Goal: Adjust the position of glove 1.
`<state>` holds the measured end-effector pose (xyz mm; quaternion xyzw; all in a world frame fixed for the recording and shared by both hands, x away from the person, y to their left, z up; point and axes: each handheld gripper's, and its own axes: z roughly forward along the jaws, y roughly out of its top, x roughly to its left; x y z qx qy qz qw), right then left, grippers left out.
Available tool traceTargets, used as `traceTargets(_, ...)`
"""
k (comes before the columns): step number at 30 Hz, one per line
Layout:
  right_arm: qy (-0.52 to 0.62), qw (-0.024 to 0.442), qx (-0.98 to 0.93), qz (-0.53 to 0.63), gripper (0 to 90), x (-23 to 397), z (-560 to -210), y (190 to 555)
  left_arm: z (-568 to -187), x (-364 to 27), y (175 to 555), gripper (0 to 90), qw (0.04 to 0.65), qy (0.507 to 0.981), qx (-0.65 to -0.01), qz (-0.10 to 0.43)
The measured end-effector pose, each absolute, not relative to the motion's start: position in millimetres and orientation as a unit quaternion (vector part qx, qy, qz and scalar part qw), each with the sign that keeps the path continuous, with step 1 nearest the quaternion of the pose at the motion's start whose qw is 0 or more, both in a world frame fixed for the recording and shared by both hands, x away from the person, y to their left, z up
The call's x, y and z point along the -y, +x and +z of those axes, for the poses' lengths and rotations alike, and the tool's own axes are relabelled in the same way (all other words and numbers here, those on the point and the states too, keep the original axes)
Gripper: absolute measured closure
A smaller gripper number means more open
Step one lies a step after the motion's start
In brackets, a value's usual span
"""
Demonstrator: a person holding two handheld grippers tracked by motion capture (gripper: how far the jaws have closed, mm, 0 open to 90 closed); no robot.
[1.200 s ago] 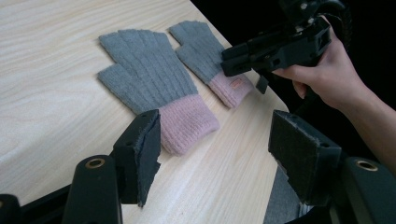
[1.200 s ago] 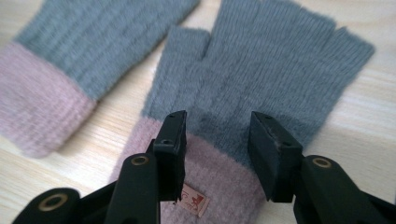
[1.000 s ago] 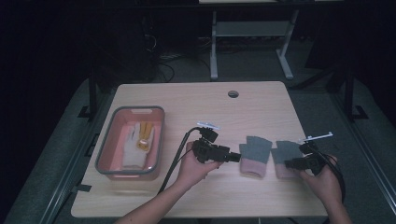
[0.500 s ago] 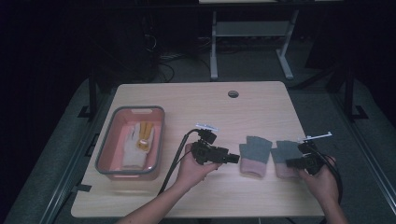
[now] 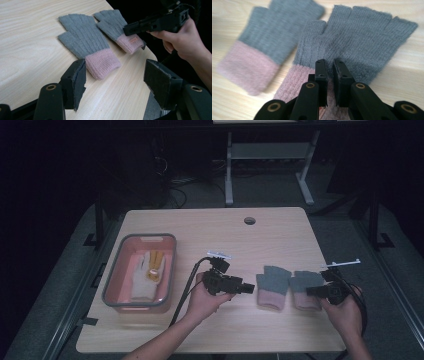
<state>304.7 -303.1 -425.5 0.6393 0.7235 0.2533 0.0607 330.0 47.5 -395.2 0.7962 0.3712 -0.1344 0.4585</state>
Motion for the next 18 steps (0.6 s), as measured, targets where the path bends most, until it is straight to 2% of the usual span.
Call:
traceTargets(10,0.627,0.066,-0.727,0.271,82.7,284,-406,307,-394,-49,329,34.6,0.459,0.796,-0.372,-0.133)
traceTargets(18,0.614,0.057,-0.734,0.286,82.7,261,-404,315,-395,-50,328,34.6,0.459,0.796,-0.372,-0.133)
